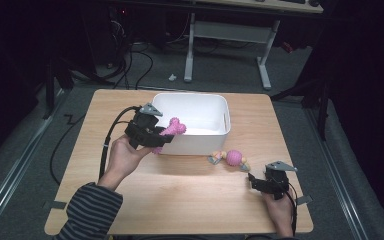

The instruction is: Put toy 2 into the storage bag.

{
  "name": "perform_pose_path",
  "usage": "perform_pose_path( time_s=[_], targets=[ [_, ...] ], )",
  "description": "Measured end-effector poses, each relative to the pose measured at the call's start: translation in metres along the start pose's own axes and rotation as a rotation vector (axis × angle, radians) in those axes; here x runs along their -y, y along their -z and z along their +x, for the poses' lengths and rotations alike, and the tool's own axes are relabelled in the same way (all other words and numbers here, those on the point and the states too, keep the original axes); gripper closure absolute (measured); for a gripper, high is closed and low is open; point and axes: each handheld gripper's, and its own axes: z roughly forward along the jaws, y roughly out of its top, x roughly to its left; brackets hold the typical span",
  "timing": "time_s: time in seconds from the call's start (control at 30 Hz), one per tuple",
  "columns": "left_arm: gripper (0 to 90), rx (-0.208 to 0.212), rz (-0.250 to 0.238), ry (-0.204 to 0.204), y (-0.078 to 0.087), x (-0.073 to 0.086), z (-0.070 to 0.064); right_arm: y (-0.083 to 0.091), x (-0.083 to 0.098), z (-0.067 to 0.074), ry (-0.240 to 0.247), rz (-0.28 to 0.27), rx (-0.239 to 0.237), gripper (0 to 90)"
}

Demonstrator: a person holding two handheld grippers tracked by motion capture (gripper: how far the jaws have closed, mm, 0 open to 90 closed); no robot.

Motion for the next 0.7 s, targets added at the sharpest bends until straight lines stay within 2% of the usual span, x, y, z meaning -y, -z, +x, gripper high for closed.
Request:
perform_pose_path(
  time_s=[0.37,0.57,0.7],
  targets=[
    [58.6,0.004,0.008,-0.005,-0.010,-0.017,0.005,0.000,0.000,0.000,0.000,0.000,0.000,22.9],
    [58.6,-0.021,0.003,-0.012,-0.016,-0.024,0.008,0.000,0.000,0.000,0.000,0.000,0.000,22.9],
    [58.6,-0.020,0.008,-0.013,-0.021,-0.028,0.010,0.000,0.000,0.000,-0.001,0.000,0.000,22.9]
  ],
)
